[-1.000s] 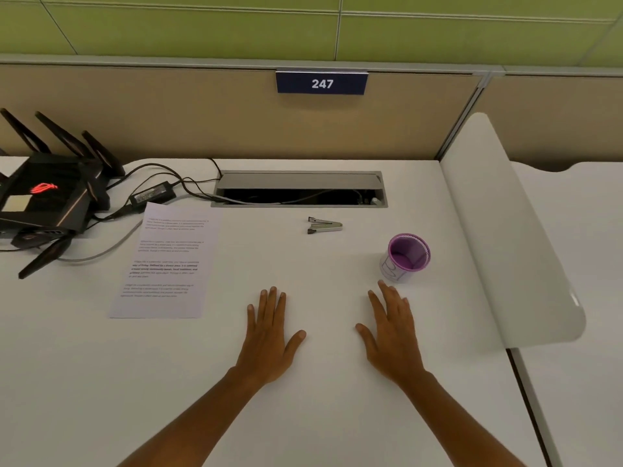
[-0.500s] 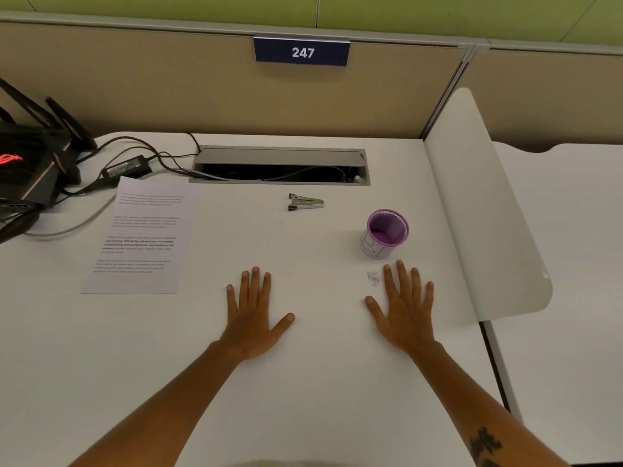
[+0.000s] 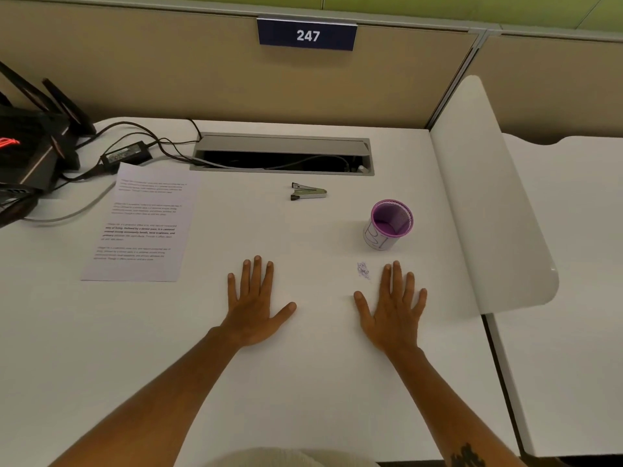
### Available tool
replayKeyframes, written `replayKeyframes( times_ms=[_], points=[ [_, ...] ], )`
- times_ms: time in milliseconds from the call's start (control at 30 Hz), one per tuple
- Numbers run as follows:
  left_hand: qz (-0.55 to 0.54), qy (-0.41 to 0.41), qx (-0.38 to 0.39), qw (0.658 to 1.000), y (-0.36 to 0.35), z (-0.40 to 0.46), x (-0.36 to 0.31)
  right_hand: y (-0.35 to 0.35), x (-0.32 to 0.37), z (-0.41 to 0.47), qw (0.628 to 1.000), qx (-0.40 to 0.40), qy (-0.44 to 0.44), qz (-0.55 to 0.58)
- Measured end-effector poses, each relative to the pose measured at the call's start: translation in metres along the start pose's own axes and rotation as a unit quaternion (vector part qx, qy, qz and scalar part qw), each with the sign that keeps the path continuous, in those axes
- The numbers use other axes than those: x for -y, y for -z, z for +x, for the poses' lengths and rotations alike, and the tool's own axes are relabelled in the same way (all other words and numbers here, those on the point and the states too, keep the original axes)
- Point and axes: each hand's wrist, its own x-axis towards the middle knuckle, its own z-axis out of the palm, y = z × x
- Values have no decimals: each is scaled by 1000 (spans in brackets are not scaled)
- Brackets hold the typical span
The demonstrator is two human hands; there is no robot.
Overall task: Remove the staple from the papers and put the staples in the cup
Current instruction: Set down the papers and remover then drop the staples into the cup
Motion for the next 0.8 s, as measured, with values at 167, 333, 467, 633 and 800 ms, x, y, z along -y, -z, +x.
replayKeyframes(
  times_ms=[167,333,467,633,800],
  points=[
    [3,7,22,1000,3,1,-1,-3,27,1,1000,4,-13,4],
    [7,9,29,1000,3,3,0,-2,41,11,1000,6,2,7],
    [4,4,39,999,5,4,-2,10,31,23,997,-31,28,61],
    [6,9,45,999,7,4,-1,17,18,46,982,-10,148,116],
    [5,9,47,999,6,5,-1,14,11,65,972,4,225,67]
  ],
)
